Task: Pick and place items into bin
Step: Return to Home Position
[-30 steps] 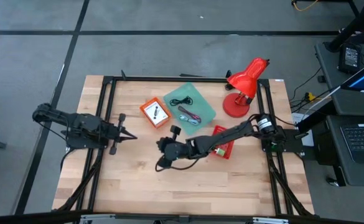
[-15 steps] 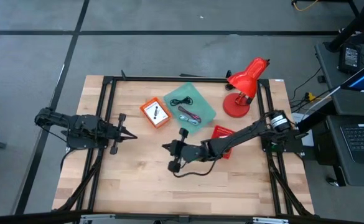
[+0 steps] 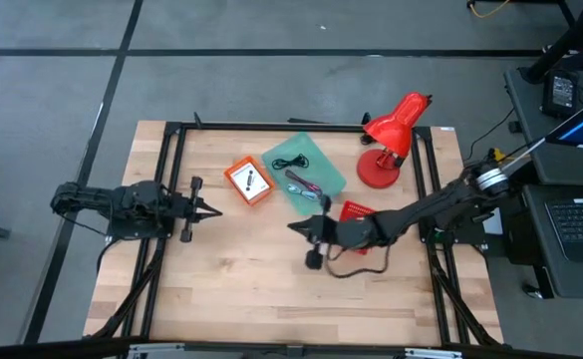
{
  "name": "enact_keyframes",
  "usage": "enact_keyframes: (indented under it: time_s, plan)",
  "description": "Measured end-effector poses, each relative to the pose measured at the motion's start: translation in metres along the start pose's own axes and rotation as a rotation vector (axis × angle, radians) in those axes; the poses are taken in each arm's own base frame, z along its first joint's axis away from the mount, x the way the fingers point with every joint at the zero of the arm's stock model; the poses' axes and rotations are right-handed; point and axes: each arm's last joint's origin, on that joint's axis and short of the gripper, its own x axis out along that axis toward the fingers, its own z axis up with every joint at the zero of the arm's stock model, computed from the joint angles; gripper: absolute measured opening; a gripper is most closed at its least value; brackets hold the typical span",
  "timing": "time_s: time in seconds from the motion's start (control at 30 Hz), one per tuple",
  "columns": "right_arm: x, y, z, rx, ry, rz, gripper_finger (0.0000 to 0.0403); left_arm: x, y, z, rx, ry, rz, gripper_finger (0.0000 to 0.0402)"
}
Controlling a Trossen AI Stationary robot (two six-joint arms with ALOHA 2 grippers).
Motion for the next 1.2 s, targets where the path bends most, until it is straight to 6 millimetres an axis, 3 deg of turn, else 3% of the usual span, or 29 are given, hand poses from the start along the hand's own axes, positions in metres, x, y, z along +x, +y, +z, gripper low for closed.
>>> enact_keyframes:
  time_s: [0.23, 0.43, 0.67, 0.83, 1.2]
  plan:
    - [-0.041, -0.025, -0.011, 0.035, -0.063, 0.008, 0.0000, 0.000, 0.009, -0.002, 0.006, 0.029, 0.108, 0.0002]
    - [-0.061, -0.037, -0.013, 0.019, -0.085, 0.009, 0.0000, -0.002, 0.020, -0.004, -0.039, 0.042, 0.225, 0.0002]
    - [-0.065, -0.040, -0.012, -0.031, -0.094, 0.007, 0.0000, -0.004, 0.028, 0.006, -0.037, -0.072, 0.259, 0.0002]
    - [-0.065, -0.040, -0.013, -0.045, -0.093, 0.007, 0.0000, -0.004, 0.030, 0.001, -0.040, -0.091, 0.274, 0.0002]
    - [-0.083, -0.057, -0.037, -0.006, -0.151, -0.004, 0.0000, -0.005, 0.038, -0.004, -0.029, -0.094, 0.382, 0.0002]
